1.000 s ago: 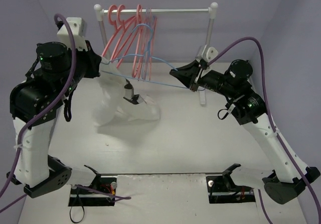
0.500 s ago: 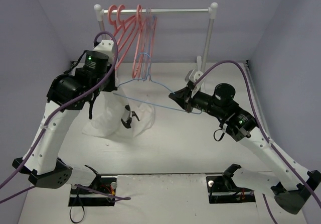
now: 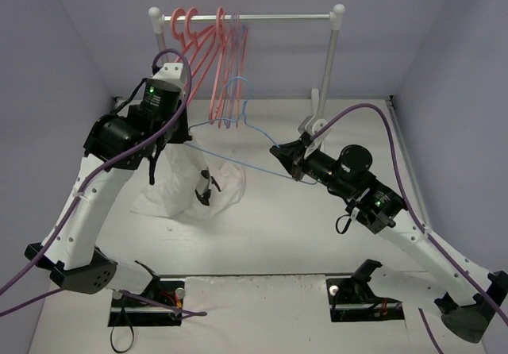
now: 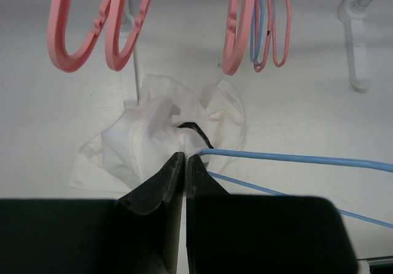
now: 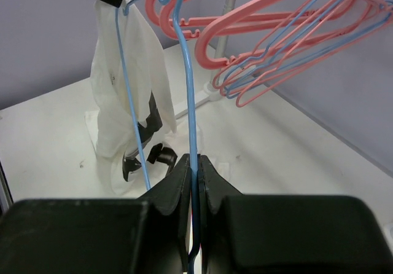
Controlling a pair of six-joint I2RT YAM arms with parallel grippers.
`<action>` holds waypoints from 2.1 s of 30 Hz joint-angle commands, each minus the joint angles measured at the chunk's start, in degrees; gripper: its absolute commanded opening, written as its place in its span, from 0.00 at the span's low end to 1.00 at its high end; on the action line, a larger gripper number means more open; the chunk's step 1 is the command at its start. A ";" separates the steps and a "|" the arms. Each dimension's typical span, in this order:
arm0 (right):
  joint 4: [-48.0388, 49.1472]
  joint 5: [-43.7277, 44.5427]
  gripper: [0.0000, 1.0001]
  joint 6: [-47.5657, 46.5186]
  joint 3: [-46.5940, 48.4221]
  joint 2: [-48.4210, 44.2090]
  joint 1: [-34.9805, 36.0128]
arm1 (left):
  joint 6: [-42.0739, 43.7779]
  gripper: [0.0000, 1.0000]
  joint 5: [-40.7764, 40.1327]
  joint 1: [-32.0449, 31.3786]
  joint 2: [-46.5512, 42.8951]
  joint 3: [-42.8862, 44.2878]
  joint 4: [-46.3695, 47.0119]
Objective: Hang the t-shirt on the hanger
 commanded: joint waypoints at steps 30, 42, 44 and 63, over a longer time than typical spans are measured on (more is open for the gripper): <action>28.99 -2.44 0.00 11.54 -1.76 6.59 3.16 | -0.50 0.00 4.98 -10.63 5.54 24.66 2.32; 10.11 3.62 0.00 3.16 4.13 4.79 3.36 | 0.19 0.00 2.45 -10.95 3.17 26.87 2.17; 8.91 6.76 0.00 2.21 3.85 2.82 3.29 | 0.21 0.00 1.37 -10.95 1.94 24.83 2.17; 16.61 -2.19 0.00 0.23 11.92 4.16 3.80 | -2.19 0.00 4.09 -16.00 13.45 41.16 2.76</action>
